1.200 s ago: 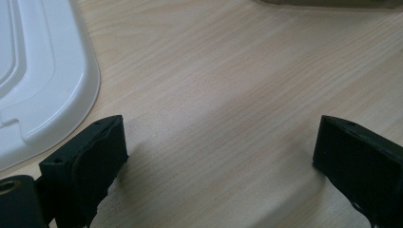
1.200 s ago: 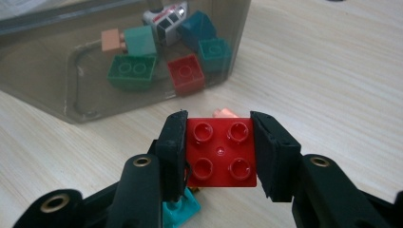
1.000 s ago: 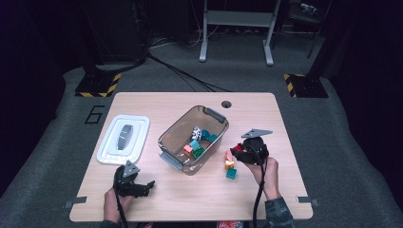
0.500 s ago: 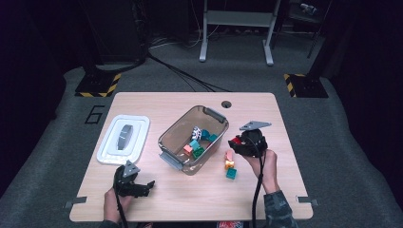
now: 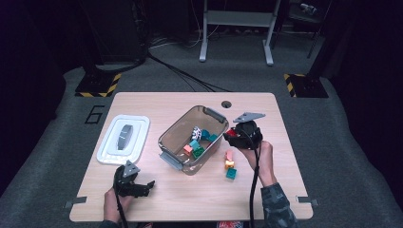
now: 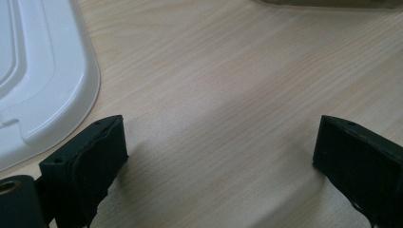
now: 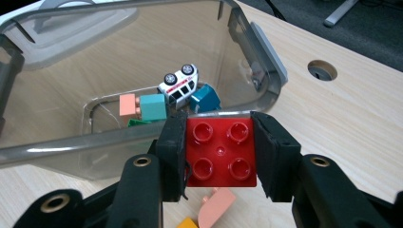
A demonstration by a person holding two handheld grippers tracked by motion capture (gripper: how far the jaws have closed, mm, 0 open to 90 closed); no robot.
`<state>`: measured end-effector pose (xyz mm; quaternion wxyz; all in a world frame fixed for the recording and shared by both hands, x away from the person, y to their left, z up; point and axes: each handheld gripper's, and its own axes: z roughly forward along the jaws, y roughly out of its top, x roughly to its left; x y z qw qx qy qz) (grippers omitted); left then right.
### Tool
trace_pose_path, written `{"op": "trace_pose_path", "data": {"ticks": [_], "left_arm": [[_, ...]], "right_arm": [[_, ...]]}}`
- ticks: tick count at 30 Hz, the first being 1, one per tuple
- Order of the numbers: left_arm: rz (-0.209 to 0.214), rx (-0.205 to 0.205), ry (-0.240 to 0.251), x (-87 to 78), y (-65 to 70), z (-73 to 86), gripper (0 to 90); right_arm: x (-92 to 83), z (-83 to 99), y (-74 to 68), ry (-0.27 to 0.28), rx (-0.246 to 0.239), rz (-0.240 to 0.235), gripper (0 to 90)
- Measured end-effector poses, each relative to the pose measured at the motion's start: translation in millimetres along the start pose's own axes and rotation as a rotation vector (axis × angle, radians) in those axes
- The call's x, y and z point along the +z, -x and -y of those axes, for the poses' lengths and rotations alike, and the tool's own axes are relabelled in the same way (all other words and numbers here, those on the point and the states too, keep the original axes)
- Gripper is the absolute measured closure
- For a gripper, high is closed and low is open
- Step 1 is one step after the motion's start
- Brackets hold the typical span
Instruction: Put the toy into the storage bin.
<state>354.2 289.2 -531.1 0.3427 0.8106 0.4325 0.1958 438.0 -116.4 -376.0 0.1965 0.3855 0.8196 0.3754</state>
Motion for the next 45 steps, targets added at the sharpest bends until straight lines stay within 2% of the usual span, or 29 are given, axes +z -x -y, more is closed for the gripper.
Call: {"op": "trace_pose_path", "data": {"ticks": [6, 8, 13, 23, 26, 29, 32, 40, 45], "left_arm": [[0.001, -0.001, 0.0, 0.1, -0.1, 0.0, 3.8], [0.001, -0.001, 0.0, 0.1, -0.2, 0.0, 3.9], [0.002, -0.001, 0.0, 0.2, -0.3, -0.1, 3.8], [0.001, -0.001, 0.0, 0.1, -0.1, 0.0, 3.9], [0.001, 0.0, 0.001, 0.0, 0.0, 0.0, 3.9], [0.0, 0.001, 0.001, -0.1, 0.1, 0.1, 3.9], [0.0, 0.001, 0.001, 0.0, 0.1, 0.1, 3.9], [-0.001, 0.001, 0.001, -0.1, 0.2, 0.1, 3.9], [-0.002, 0.004, 0.002, -0.2, 0.3, 0.1, 3.9]], "right_arm": [[2.7, -12.6, -4.6, 0.004, -0.015, -0.007, 58.7], [4.2, -16.4, -5.2, 0.001, -0.039, -0.011, 58.6], [9.3, -25.8, -9.6, 0.003, -0.056, -0.027, 58.6], [25.3, -37.7, -25.3, -0.027, -0.061, -0.058, 58.6], [32.2, -38.7, -29.3, -0.028, -0.098, -0.067, 58.6], [38.4, -37.5, -35.9, -0.059, -0.099, -0.073, 58.6], [45.7, -35.3, -39.6, -0.073, -0.127, -0.082, 58.5], [52.7, -29.9, -42.3, -0.128, -0.117, -0.099, 58.3], [53.5, -27.2, -42.5, -0.135, -0.113, -0.107, 57.9]]}}
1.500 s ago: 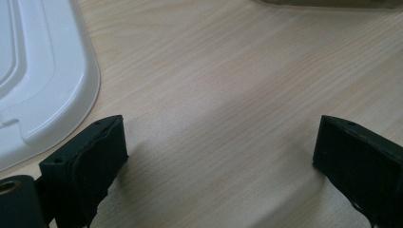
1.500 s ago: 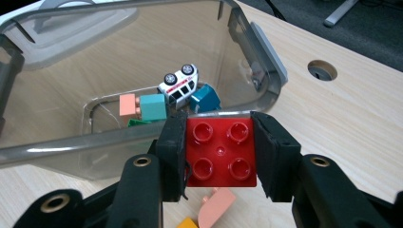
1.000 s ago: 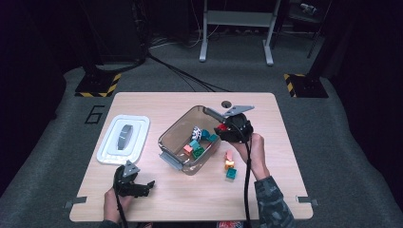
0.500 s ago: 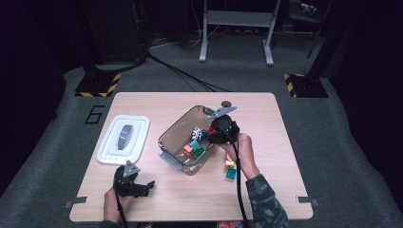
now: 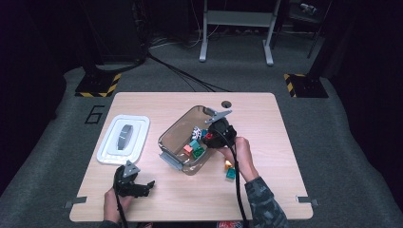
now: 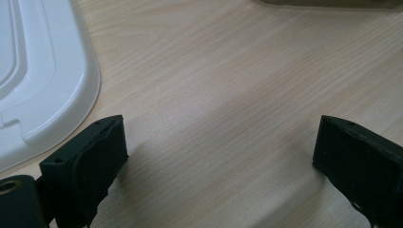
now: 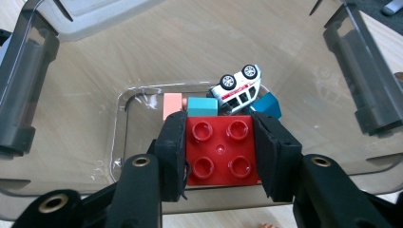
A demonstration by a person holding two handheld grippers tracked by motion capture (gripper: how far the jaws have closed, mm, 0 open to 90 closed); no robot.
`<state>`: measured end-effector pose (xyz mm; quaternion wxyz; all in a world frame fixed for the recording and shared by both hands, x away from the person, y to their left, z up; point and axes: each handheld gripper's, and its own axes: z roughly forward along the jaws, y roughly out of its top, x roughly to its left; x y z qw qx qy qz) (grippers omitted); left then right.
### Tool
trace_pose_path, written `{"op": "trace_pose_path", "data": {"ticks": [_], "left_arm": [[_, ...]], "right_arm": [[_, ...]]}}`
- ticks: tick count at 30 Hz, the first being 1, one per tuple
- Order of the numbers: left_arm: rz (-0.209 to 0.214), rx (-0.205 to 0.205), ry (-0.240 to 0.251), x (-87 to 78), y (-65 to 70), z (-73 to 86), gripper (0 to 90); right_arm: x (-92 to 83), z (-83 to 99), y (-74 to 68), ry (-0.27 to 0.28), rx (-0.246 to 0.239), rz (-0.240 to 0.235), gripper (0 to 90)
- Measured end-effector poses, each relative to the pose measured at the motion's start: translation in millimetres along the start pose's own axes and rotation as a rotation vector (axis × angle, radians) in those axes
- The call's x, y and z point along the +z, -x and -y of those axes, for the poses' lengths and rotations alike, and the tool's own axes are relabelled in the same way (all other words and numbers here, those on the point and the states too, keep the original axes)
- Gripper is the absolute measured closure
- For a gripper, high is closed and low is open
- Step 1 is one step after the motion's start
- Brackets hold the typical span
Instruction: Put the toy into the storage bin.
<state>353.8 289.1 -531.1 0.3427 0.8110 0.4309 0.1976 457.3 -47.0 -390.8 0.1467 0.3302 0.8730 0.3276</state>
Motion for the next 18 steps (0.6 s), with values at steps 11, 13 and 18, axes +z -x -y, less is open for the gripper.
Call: {"op": "trace_pose_path", "data": {"ticks": [11, 13, 18], "left_arm": [[-0.003, 0.005, -0.001, -0.2, 0.0, -0.1, 3.9], [-0.004, 0.004, 0.0, -0.2, 0.1, 0.0, 3.9], [-0.003, 0.002, 0.001, -0.1, 0.3, 0.0, 4.0]], "right_arm": [[-2.6, 4.1, -0.2, -0.004, 0.011, 0.002, 48.2], [-6.1, 5.3, 0.6, 0.009, 0.014, 0.001, 44.0], [-18.1, 10.1, 2.2, 0.04, 0.034, -0.003, 30.6]]}}
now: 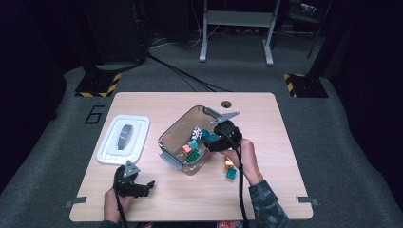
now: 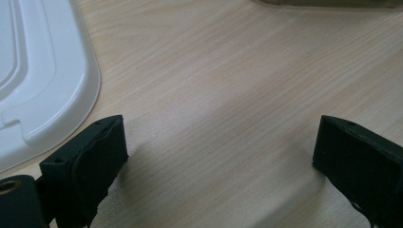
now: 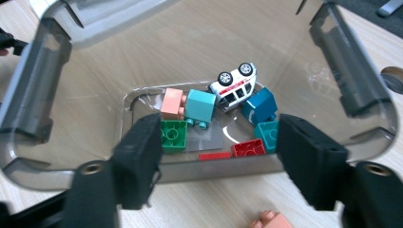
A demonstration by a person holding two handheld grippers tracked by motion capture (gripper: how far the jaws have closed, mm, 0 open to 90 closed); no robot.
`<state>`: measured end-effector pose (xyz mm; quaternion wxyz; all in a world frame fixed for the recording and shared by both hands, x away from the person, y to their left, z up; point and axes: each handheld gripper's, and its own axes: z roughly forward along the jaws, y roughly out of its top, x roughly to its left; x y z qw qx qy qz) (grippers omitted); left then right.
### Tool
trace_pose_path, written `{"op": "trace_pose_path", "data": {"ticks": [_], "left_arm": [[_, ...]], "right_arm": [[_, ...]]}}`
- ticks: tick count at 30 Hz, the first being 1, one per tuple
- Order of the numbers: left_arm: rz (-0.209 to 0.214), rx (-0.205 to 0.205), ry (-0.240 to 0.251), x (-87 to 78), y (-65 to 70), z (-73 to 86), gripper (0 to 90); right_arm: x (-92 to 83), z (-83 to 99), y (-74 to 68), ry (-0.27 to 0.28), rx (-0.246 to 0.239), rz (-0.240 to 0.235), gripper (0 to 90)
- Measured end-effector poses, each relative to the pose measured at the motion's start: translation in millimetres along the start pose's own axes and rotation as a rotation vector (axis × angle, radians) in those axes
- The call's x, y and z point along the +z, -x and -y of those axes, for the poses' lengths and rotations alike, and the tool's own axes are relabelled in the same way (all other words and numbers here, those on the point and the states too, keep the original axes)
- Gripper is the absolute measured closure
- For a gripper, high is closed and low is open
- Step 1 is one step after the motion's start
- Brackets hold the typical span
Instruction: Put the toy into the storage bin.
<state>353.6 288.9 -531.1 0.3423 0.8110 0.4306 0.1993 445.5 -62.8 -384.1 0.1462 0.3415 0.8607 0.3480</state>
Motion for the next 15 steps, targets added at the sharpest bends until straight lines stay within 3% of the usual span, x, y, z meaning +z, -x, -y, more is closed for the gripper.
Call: {"op": "trace_pose_path", "data": {"ticks": [7, 15], "left_arm": [[-0.003, 0.004, -0.002, -0.2, -0.1, -0.1, 3.9], [-0.004, 0.005, -0.002, -0.2, 0.0, -0.1, 3.9]], "right_arm": [[-18.9, 13.0, 3.0, 0.044, 0.02, 0.011, 14.9], [-21.0, 45.0, 13.9, 0.004, 0.085, 0.042, 8.8]]}}
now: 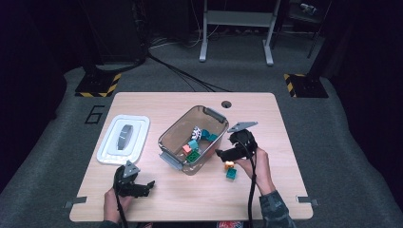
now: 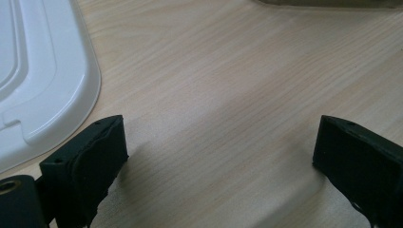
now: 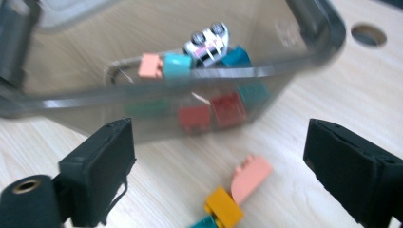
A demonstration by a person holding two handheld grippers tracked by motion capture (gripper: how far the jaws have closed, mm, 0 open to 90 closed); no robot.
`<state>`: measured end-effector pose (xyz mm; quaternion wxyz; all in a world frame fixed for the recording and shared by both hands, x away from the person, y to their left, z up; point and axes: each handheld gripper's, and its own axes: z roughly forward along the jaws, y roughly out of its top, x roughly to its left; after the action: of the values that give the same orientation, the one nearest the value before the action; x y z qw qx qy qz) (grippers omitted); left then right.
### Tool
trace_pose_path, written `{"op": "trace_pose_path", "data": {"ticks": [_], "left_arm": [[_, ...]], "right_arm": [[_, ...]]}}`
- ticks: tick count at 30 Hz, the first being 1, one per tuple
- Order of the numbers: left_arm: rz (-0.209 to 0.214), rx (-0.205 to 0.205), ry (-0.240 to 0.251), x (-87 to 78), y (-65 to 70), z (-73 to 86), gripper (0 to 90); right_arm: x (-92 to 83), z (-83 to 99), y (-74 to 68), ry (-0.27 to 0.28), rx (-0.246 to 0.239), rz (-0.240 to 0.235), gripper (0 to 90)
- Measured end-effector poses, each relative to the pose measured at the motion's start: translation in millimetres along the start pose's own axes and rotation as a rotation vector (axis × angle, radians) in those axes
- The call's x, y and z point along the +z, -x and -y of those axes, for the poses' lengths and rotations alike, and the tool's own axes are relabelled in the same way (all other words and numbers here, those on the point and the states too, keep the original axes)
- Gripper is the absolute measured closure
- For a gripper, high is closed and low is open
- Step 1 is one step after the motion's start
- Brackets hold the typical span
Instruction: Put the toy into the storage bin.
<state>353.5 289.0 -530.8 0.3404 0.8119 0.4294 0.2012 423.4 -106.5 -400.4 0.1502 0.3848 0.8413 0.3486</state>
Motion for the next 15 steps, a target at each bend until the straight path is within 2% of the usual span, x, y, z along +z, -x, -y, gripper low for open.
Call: {"op": "trace_pose_path", "data": {"ticks": [2, 6, 11, 15], "left_arm": [[0.0, 0.0, 0.0, 0.0, -0.1, 0.0, 3.9], [0.002, -0.001, 0.001, 0.1, -0.2, 0.0, 3.9], [0.001, 0.0, -0.001, 0.0, -0.1, 0.0, 3.9], [0.002, -0.002, 0.001, 0.2, -0.2, 0.0, 3.9]], "right_arm": [[2.3, 9.9, 3.1, -0.014, 0.037, 0.008, 7.6], [9.5, 29.8, 8.3, -0.037, 0.069, 0.024, 6.7], [25.6, 54.4, 10.7, -0.087, 0.096, 0.052, 6.4], [35.6, 64.7, 9.3, -0.11, 0.103, 0.068, 6.3]]}}
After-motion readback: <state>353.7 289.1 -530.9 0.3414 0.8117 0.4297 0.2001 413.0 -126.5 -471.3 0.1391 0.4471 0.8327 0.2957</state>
